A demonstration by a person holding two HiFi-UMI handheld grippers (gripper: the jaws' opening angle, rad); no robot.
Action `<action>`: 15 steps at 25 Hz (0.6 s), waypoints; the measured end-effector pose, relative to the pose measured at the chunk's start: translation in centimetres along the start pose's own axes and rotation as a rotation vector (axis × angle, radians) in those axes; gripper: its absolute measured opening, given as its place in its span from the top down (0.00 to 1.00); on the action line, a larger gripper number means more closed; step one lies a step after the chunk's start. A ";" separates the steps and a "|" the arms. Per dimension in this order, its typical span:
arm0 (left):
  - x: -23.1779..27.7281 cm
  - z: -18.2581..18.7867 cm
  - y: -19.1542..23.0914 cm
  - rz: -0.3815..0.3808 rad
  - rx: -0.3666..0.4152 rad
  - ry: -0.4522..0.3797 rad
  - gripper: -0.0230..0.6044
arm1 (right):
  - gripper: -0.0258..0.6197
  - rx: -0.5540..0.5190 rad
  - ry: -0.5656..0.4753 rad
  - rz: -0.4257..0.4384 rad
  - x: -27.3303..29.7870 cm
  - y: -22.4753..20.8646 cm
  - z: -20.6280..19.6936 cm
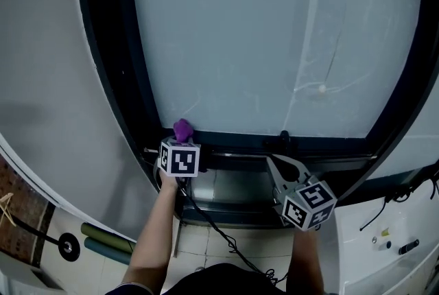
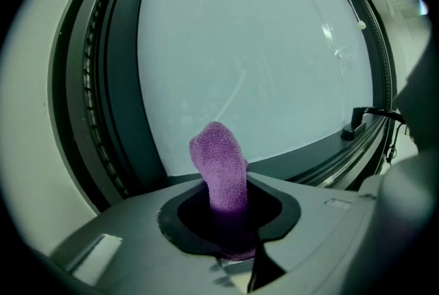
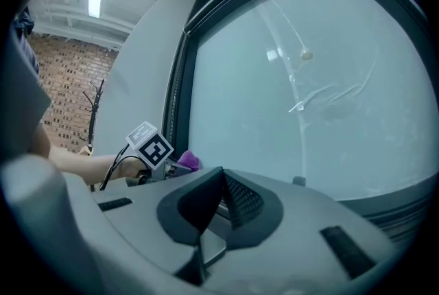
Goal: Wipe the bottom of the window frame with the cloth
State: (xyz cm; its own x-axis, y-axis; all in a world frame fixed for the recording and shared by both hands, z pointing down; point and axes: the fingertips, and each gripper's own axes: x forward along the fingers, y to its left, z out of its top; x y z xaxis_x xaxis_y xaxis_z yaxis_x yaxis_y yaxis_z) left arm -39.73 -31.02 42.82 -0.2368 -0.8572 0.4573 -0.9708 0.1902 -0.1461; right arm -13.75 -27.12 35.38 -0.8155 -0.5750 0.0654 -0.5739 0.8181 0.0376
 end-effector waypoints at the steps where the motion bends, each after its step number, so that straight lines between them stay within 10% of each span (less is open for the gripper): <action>1: 0.0 -0.1 0.7 0.011 -0.001 0.003 0.80 | 0.96 0.002 0.000 0.004 0.3 0.3 0.0; 15: -0.5 -1.0 4.8 0.096 -0.007 0.021 0.81 | 0.96 0.004 -0.009 0.002 0.8 1.2 0.1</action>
State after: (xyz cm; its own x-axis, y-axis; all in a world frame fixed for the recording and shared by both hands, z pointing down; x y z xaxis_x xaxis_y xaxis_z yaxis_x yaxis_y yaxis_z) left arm -44.27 -29.17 42.76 -0.3291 -0.8248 0.4598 -0.9439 0.2740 -0.1842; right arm -15.12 -26.60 35.42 -0.8172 -0.5736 0.0562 -0.5726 0.8191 0.0338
